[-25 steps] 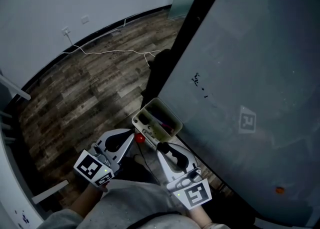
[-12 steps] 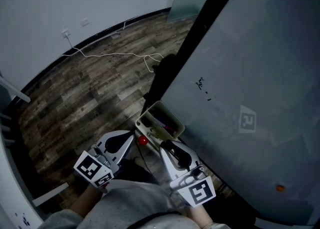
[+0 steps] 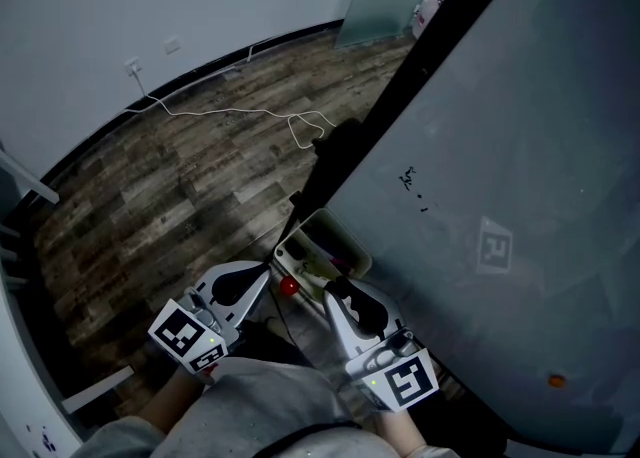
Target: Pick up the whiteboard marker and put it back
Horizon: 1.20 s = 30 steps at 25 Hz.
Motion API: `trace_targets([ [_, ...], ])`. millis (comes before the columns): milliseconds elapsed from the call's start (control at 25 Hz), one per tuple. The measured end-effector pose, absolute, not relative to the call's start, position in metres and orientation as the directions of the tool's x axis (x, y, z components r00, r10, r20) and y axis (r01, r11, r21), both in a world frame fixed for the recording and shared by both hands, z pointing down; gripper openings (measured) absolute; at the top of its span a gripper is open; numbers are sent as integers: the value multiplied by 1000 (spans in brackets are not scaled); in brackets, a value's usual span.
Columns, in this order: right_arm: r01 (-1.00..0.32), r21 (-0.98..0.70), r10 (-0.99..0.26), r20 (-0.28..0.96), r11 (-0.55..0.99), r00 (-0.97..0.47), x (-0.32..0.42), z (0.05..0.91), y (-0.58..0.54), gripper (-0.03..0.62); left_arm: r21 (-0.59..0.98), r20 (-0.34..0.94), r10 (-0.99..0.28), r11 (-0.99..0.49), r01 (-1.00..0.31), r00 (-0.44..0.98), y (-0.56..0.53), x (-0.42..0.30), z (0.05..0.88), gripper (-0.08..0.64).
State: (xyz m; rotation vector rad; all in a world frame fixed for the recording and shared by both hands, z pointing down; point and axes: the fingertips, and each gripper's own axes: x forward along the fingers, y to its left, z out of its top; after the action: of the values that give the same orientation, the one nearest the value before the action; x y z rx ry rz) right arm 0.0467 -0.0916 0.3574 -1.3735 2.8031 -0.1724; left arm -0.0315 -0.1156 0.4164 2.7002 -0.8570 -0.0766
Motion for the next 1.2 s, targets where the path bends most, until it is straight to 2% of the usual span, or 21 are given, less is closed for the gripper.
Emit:
trace_targets([
  [1200, -741, -108, -746, -5, 663, -666, 40, 326, -102, 86, 312, 21, -575, -773, -552, 818, -131, -37, 414, 15],
])
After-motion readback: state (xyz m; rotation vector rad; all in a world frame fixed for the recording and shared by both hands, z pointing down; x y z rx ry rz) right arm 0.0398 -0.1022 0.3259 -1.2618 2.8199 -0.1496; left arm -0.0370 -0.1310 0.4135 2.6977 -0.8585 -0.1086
